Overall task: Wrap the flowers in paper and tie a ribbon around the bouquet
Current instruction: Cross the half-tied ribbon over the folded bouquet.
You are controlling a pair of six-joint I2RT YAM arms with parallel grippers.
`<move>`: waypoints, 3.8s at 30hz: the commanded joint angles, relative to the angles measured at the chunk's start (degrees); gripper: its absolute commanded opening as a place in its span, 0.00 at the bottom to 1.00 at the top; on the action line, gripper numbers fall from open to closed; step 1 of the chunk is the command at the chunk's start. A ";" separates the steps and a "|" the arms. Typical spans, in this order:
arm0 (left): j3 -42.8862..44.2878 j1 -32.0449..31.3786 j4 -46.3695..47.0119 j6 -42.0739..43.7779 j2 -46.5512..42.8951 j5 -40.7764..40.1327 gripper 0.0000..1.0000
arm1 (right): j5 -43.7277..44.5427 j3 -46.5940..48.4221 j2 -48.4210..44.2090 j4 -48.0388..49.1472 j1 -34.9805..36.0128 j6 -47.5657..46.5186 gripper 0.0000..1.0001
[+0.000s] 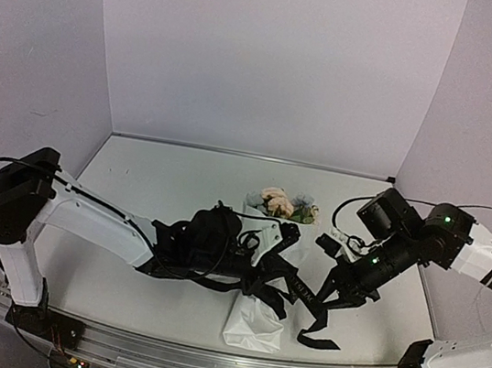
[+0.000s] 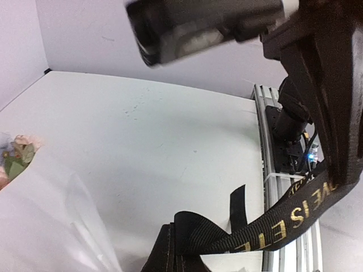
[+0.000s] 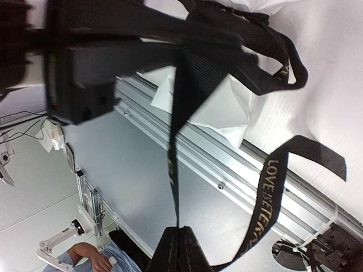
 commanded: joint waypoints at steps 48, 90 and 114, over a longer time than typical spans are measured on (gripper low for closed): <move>-4.21 -11.20 -37.36 -1.82 -14.98 -20.22 0.00 | 16.80 -14.21 17.71 29.40 1.96 -3.90 0.52; -1.45 -11.07 -38.54 -2.12 -14.04 -24.46 0.00 | 33.53 -29.26 18.61 57.97 7.75 -29.86 0.33; 1.49 -10.72 -35.82 0.75 -14.31 -24.55 0.00 | 35.97 -24.42 3.28 33.22 7.64 -27.55 0.00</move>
